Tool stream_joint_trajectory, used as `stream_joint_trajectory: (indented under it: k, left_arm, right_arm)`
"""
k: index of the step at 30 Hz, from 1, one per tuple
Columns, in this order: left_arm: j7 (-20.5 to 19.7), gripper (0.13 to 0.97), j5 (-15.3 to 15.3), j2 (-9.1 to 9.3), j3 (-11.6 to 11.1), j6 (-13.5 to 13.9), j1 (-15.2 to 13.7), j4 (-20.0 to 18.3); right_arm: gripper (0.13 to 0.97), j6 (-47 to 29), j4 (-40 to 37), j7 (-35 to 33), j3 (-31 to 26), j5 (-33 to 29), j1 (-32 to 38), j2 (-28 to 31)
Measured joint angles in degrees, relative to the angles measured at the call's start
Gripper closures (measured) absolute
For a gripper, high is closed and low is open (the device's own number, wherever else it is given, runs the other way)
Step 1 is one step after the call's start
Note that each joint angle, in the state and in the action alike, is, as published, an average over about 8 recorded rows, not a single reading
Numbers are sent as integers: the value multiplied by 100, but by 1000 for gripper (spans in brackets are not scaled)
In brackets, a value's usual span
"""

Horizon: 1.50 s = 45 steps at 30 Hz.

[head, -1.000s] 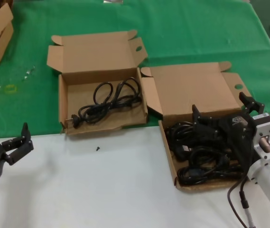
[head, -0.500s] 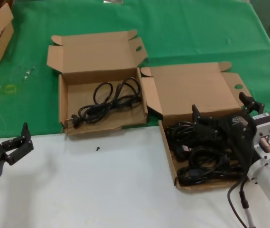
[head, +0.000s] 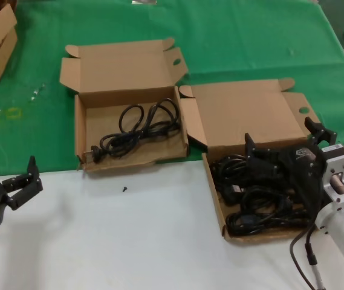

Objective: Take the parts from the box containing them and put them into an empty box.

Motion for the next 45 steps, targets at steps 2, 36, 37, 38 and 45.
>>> stream_joint_trajectory:
  k: [2, 36, 37, 38, 45]
  left_arm:
    - [0, 132, 0, 0, 0, 0, 0, 0]
    - [0, 132, 0, 0, 0, 0, 0, 0]
    - [0, 132, 0, 0, 0, 0, 0, 0]
    - [0, 132, 0, 0, 0, 0, 0, 0]
    - [0, 132, 0, 0, 0, 0, 0, 0]
  right_arm:
    - [129, 0, 0, 0, 0, 0, 0, 0]
    - [129, 0, 0, 0, 0, 0, 0, 0]
    - [129, 0, 0, 0, 0, 0, 0, 0]
    - [129, 0, 0, 0, 0, 0, 0, 0]
    - [129, 0, 0, 0, 0, 0, 0, 0]
